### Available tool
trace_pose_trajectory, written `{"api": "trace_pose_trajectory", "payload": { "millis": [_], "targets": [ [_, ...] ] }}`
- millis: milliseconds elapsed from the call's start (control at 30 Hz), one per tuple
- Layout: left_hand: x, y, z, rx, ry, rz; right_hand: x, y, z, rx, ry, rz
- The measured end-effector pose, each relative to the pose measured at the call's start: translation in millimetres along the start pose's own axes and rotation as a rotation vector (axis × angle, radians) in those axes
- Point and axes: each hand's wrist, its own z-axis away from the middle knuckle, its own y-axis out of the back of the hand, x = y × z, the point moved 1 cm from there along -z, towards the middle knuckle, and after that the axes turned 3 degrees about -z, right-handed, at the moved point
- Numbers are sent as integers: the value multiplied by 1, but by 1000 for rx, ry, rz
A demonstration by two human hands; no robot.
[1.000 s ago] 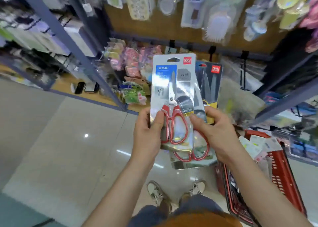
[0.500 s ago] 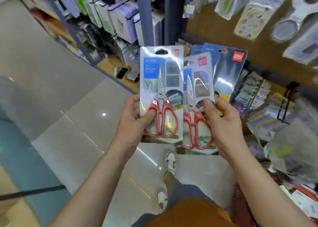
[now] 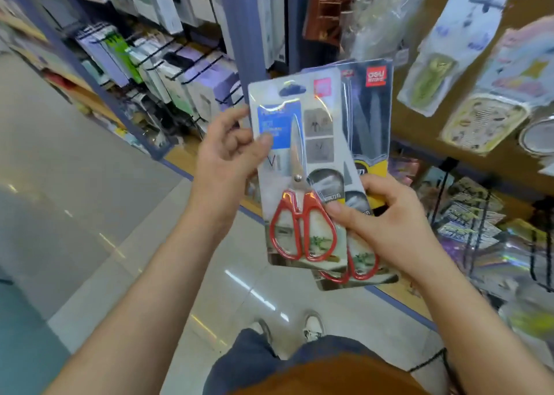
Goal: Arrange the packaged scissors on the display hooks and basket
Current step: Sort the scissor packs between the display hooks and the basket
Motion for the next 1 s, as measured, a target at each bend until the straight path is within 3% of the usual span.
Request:
{"api": "trace_pose_trajectory", "payload": {
  "millis": [133, 400, 567, 733, 1000],
  "targets": [
    [30, 0, -63, 9, -112, 27, -18, -8, -26, 73, 48, 120],
    [69, 1, -135, -207, -271, 207, -58, -39, -49, 349, 86, 150],
    [125, -6, -153, -396, -420, 240, -110, -52, -44, 598, 142, 264],
    [200, -34, -179, -550, -594, 191, -148, -38, -61, 696, 231, 343],
    [271, -87, -207, -530, -491, 174, -189, 9, -120, 813, 315, 375]
  ]
}}
